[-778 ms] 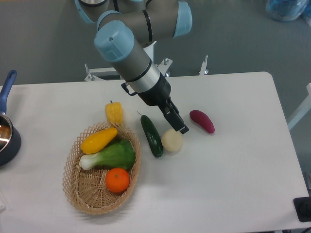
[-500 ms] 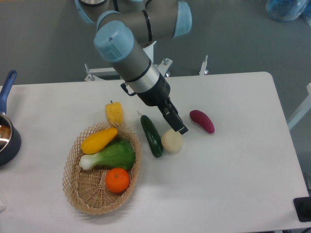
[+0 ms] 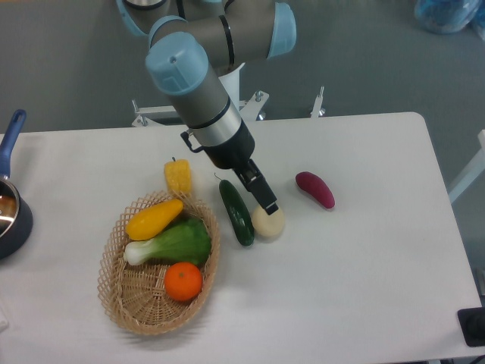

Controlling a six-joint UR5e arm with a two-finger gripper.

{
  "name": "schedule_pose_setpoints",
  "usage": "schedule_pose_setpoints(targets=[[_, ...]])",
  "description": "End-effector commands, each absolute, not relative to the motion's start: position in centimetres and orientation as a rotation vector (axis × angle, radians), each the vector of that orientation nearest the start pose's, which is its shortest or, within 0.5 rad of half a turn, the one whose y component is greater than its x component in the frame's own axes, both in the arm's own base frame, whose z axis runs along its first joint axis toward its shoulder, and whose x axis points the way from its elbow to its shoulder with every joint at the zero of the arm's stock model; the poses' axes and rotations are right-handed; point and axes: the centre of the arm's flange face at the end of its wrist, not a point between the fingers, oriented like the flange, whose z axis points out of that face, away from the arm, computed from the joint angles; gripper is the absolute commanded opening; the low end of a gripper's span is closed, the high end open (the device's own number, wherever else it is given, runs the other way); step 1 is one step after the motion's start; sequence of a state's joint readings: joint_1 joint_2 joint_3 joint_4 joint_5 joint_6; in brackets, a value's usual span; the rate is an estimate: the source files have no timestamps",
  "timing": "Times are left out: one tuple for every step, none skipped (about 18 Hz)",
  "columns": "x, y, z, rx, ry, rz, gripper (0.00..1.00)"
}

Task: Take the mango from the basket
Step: 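Move the open gripper from beside the white vegetable toward the basket, then lower the gripper over the yellow mango in the basket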

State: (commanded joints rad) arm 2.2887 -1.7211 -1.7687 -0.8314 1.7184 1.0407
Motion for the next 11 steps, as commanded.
schedule_pose_setpoints(targets=[[-27.9, 50.7, 39.9, -2.892, 0.363, 0.555, 1.00], [-27.8, 51.2, 39.8, -2.876, 0.282, 0.515, 1.00], [-27.7, 51.6, 39.6, -2.861, 0.206, 0.469, 1.00], [-27.5, 52.1, 39.0, -2.846, 0.145, 0.410, 1.00], [-27.2, 52.4, 38.8, -2.826, 0.109, 0.353, 1.00], [-26.7, 52.6, 38.4, -2.811, 0.106, 0.299, 1.00], [-25.9, 52.7, 37.5, -2.806, 0.122, 0.244, 1.00], [-25.4, 52.5, 36.8, -2.811, 0.124, 0.216, 1.00], [-24.8, 52.4, 36.2, -2.828, 0.123, 0.197, 1.00], [-24.0, 52.3, 35.4, -2.843, 0.111, 0.173, 1.00], [-23.2, 52.5, 34.6, -2.855, 0.104, 0.153, 1.00]])
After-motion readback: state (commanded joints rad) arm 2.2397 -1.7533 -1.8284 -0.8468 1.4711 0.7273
